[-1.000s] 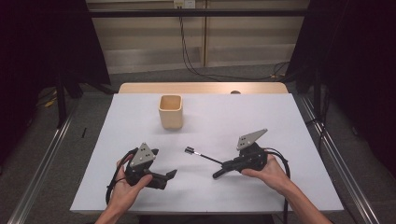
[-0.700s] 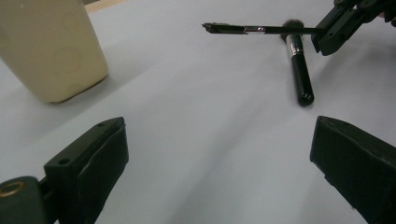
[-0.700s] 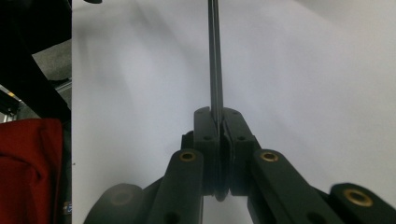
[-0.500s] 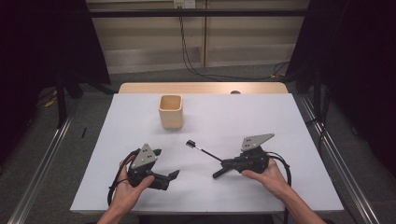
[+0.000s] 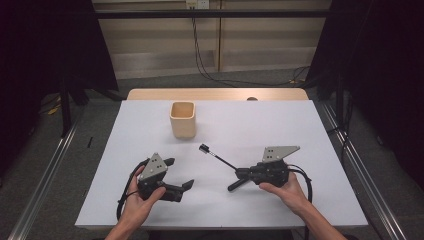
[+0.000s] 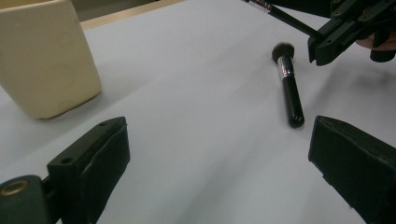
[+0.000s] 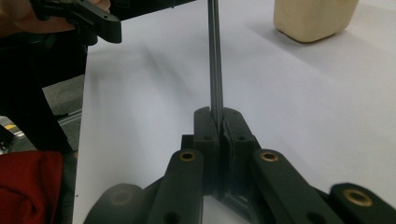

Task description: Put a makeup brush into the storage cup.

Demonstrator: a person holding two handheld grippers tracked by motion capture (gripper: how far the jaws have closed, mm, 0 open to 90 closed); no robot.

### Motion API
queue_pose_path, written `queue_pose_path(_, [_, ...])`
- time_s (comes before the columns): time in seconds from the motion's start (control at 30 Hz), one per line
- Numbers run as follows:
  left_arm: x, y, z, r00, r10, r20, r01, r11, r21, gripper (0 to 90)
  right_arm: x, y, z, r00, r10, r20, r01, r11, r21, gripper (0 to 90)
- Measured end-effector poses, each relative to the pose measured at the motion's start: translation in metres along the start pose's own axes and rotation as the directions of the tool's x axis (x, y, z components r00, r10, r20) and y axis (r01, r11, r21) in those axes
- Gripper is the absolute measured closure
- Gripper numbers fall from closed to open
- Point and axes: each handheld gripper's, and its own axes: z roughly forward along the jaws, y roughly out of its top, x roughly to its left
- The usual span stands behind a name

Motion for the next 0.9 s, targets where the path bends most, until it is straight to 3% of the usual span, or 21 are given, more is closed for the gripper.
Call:
queue_pose_path(0.3, [-0.005,0.003,0.004,0.9998,-0.014,0.014,0.014,0.9983,-0.056,5.8,0.003,0.001,0.0,0.9999,-0.008,-0.014,0.007,0.9984,-0.057,86.3])
queue_pose_path(0.47, [-0.009,0.008,0.009,0.9995,-0.011,0.03,0.013,0.9979,-0.064,5.8,0.002,0.001,0.001,1.0,-0.005,-0.008,0.005,0.9971,-0.076,86.3])
queue_pose_path(0.6, [-0.013,0.012,0.013,0.9956,0.006,0.093,0.003,0.9952,-0.098,4.2,0.003,0.003,0.001,0.9998,-0.006,-0.017,0.004,0.9956,-0.093,86.2])
queue_pose_path(0.9, [-0.019,0.019,0.026,0.9952,0.002,0.098,0.009,0.9938,-0.111,3.0,0.005,0.005,-0.001,0.9999,-0.016,-0.004,0.015,0.9939,-0.109,86.2])
